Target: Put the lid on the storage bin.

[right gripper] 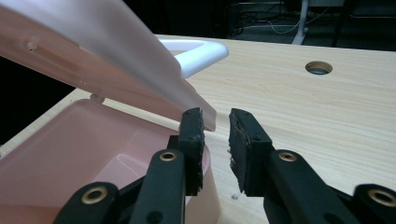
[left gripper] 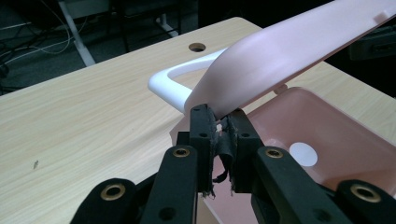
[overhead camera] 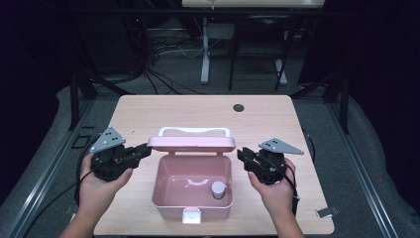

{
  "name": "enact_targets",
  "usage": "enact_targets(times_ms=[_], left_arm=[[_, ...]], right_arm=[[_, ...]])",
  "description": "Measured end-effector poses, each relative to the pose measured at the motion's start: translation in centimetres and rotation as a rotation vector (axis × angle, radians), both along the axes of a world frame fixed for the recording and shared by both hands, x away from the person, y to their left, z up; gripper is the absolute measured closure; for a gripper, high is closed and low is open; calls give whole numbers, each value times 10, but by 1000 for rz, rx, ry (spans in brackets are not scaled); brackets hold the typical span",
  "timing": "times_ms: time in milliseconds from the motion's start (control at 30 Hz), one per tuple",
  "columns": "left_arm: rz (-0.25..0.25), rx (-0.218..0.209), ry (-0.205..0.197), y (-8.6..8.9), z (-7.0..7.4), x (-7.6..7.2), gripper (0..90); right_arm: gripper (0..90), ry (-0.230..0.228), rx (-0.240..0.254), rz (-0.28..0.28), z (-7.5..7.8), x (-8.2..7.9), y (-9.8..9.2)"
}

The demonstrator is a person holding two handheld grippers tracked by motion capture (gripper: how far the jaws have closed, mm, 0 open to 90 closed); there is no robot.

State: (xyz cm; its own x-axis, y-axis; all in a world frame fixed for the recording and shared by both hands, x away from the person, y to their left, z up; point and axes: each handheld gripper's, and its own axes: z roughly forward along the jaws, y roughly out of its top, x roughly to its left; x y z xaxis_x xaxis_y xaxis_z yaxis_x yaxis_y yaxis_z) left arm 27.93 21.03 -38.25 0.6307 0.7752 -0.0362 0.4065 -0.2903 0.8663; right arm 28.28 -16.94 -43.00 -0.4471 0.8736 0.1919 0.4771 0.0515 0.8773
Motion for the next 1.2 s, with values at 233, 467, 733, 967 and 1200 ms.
enact_targets(times_ms=[233, 467, 733, 967, 1200], left_arm=[[-23, -7, 8, 2, -2, -4, 814], [-44, -21, 26, 5, -6, -9, 797], [-63, -30, 37, 8, -11, -14, 774], [-89, -46, 62, 12, -16, -17, 750], [-97, -48, 64, 13, -20, -21, 747]], right_arm=[[699, -16, -3, -15, -1, -1, -5], [672, -6, -7, -15, -4, -2, -11], [631, 10, -3, -11, -9, -1, -13], [620, 10, 13, -12, -12, -1, -15], [620, 10, 25, -4, -12, -2, -17]])
